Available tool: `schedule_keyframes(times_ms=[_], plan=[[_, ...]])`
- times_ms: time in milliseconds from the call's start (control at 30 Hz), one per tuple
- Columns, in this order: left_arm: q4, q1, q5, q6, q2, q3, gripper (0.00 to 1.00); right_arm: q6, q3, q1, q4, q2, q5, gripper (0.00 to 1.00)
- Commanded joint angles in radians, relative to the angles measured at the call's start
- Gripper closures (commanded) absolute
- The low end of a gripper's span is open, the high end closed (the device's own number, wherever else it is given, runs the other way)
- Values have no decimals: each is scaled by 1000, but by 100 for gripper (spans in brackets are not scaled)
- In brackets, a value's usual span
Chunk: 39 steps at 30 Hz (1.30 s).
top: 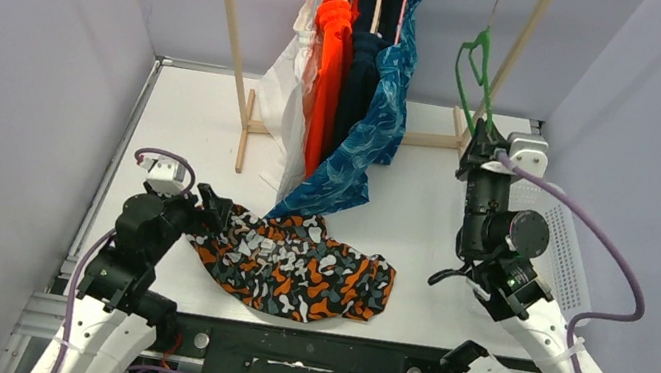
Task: Remove the shorts from the hanger
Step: Place the hanger on the clothes rod.
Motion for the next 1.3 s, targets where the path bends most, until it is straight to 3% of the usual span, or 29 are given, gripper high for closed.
schedule_keyframes(times_ms=[0,333,700,1100,1267], plan=[[56,6,3,4,-8,6,20,201,42,-143,27,35,-231,100],[47,12,-49,-16,-1,2,20,214,91,-201,107,74,-364,100],[37,34,-118,-41,18,-2,19,176,197,-202,145,148,-380,100],[32,44,-131,-53,15,-6,19,200,465,-223,-98,326,-299,100],[33,45,-126,-51,13,-8,19,300,507,-293,-250,369,-304,100]])
